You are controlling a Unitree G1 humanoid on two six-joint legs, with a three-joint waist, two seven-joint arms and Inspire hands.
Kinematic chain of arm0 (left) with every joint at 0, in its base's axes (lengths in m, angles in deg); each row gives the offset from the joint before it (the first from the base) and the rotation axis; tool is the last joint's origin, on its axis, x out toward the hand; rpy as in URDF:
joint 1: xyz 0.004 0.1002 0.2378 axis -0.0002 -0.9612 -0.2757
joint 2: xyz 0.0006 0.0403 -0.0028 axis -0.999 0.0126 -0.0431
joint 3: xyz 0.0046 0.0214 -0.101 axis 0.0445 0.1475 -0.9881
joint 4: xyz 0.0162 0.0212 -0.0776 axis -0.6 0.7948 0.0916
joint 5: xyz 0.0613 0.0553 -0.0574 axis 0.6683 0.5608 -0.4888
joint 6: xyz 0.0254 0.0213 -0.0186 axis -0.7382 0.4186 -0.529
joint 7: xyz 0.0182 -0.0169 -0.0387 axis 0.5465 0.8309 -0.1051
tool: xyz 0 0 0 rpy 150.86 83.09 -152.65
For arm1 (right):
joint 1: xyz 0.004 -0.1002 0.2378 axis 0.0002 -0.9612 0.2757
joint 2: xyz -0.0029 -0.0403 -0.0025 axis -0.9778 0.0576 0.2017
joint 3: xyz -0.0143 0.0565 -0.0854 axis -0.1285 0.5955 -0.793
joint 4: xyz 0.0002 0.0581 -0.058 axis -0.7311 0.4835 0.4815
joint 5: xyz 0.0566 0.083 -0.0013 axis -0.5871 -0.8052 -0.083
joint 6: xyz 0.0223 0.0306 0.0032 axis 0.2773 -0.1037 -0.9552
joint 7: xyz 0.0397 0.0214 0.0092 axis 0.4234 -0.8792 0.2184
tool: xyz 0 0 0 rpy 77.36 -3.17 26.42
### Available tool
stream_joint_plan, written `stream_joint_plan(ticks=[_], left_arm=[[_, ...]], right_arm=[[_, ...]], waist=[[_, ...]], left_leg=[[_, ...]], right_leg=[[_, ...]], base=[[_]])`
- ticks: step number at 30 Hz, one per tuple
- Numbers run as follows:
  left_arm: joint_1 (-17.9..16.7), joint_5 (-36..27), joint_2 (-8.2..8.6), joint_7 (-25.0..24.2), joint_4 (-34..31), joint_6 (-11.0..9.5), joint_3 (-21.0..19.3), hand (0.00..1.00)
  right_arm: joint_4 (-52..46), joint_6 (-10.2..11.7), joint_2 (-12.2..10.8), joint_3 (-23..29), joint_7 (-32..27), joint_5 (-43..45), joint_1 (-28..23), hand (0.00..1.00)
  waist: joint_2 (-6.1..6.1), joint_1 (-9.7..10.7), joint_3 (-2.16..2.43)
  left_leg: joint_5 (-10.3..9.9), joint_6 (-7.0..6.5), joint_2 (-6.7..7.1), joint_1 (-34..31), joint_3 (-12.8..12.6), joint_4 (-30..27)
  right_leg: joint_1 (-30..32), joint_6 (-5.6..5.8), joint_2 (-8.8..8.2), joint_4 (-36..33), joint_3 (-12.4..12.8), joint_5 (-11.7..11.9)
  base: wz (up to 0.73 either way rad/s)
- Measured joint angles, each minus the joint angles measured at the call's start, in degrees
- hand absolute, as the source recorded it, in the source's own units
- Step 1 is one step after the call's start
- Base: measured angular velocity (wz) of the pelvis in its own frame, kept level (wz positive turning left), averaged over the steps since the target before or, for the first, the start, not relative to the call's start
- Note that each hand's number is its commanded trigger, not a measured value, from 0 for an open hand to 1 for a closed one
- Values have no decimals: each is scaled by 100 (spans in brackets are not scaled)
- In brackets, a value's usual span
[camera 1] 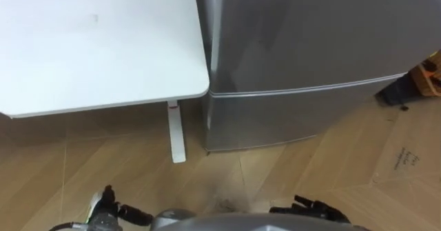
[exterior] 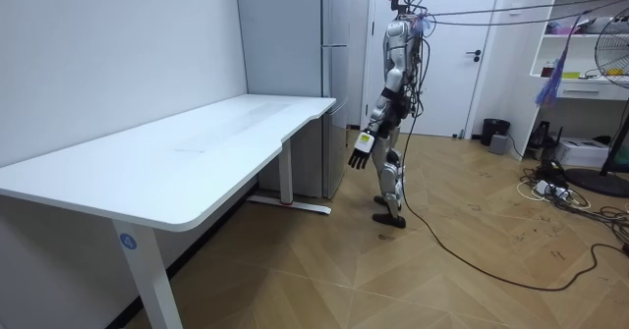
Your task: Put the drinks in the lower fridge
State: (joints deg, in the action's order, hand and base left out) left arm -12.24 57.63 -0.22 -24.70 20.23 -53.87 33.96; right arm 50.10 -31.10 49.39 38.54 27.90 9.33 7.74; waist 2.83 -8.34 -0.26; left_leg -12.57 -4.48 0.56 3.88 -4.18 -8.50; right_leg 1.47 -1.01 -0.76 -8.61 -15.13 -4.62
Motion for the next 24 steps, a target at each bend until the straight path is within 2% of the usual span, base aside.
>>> stream_joint_plan(ticks=[3,8,11,13,18,20,24], left_arm=[[-31,45,-6,-1,191,-1,-27,0],[-318,217,29,-30,192,12,-225,0],[-367,216,37,-37,374,25,-225,0],[-422,216,54,-35,432,34,-233,0],[-490,213,149,-35,514,30,-341,0],[-550,214,158,-46,514,30,-341,0],[-568,216,147,-144,514,30,-370,0]], right_arm=[[157,12,-72,88,-134,303,74,0],[145,8,-128,366,-328,1074,214,0],[175,1,-140,445,-431,1138,200,0],[291,2,-180,618,-471,1138,197,0],[425,6,-238,1013,-667,1132,120,0],[431,2,-238,1239,-801,1121,78,0],[438,-12,-233,1614,-957,1097,12,0]], waist=[[-5,10,-10],[-14,8,-11],[-47,105,-16],[-56,178,-19],[-49,239,-18],[-54,258,-19],[-36,437,-31]], left_leg=[[-9,16,-10,58,44,-19],[-60,30,-14,28,118,-93],[-104,27,-5,-41,292,-237],[-105,26,12,-16,343,-255],[-126,5,64,29,459,-308],[-150,-17,113,73,508,-330],[-185,-75,225,90,677,-409]], right_leg=[[-82,-9,2,8,-65,5],[-133,-15,2,2,-97,0],[-218,-12,-22,-4,-336,-22],[-307,11,-31,-2,-410,-69],[-458,67,-152,-55,-560,-206],[-452,113,-232,-260,-565,-367],[-498,213,-381,-513,-649,-550]], base=[[8],[7],[31],[42],[31],[18],[40]])
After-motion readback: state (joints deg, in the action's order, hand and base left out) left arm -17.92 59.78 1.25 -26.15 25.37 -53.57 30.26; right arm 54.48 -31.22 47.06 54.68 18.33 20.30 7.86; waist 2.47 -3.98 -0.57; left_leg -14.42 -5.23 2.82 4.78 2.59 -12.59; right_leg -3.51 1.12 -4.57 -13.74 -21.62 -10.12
